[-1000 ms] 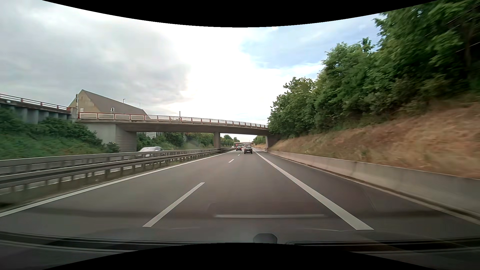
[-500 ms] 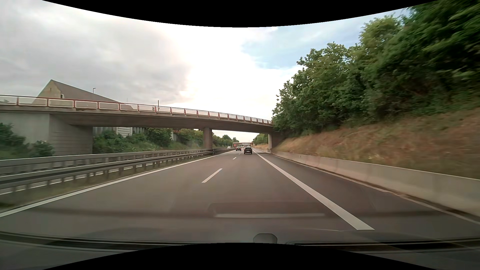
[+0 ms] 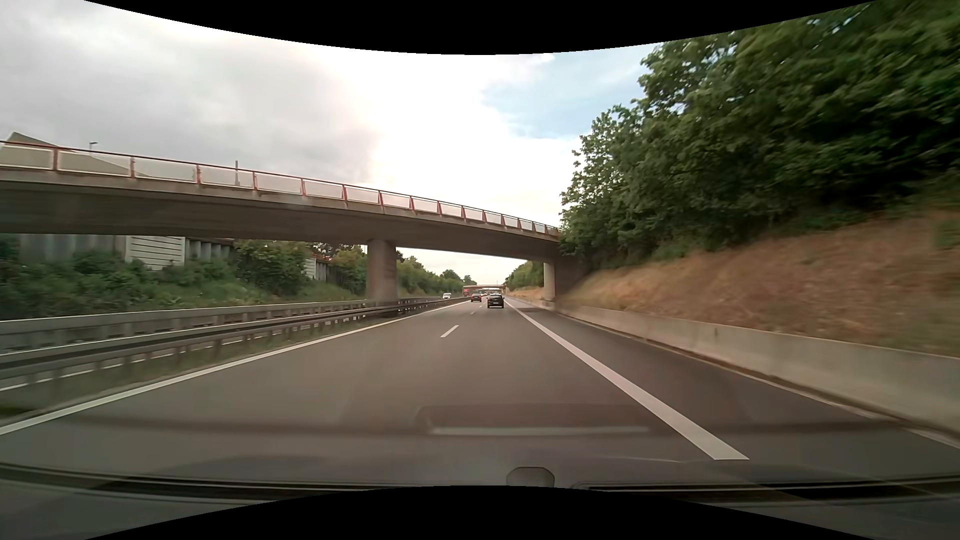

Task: Follow the waypoints while adhering to traffic rules and regulations

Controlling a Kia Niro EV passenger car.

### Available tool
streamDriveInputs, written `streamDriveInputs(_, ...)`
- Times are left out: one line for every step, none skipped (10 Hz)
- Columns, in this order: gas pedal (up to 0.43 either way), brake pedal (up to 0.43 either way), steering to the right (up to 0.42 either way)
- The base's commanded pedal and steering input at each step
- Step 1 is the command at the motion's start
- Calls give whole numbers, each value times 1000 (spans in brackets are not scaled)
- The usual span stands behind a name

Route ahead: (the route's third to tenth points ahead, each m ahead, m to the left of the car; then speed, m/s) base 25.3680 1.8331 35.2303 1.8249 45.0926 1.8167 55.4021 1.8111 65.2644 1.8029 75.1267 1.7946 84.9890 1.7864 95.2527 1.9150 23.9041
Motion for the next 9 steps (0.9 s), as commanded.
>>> streamDriveInputs(177, 0, -1)
streamDriveInputs(177, 0, -1)
streamDriveInputs(177, 0, -1)
streamDriveInputs(177, 0, -1)
streamDriveInputs(177, 0, -1)
streamDriveInputs(177, 0, -1)
streamDriveInputs(177, 0, -1)
streamDriveInputs(177, 0, -1)
streamDriveInputs(177, 0, -1)
